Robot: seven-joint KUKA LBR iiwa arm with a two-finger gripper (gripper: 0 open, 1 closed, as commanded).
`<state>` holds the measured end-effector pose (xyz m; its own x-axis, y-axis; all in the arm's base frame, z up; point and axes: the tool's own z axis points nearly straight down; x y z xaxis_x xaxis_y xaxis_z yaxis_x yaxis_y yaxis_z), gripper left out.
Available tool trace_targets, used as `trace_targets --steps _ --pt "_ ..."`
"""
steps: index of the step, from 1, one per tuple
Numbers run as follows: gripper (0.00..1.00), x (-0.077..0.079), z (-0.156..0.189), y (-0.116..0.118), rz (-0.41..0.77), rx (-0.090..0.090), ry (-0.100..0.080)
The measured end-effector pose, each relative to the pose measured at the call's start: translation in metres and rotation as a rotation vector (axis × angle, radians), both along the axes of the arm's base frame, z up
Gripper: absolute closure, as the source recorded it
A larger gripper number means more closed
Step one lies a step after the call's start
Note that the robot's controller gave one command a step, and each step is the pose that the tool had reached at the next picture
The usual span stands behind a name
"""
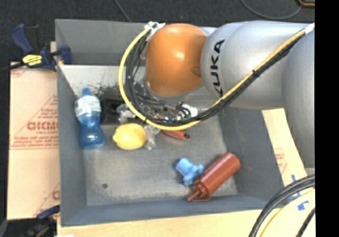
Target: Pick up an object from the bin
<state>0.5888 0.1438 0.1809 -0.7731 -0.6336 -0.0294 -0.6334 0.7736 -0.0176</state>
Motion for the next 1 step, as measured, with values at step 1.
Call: trace_targets --steps 1 --pt "1.0 0.0195 -0.0511 0.016 -0.228 0.009 -0.001"
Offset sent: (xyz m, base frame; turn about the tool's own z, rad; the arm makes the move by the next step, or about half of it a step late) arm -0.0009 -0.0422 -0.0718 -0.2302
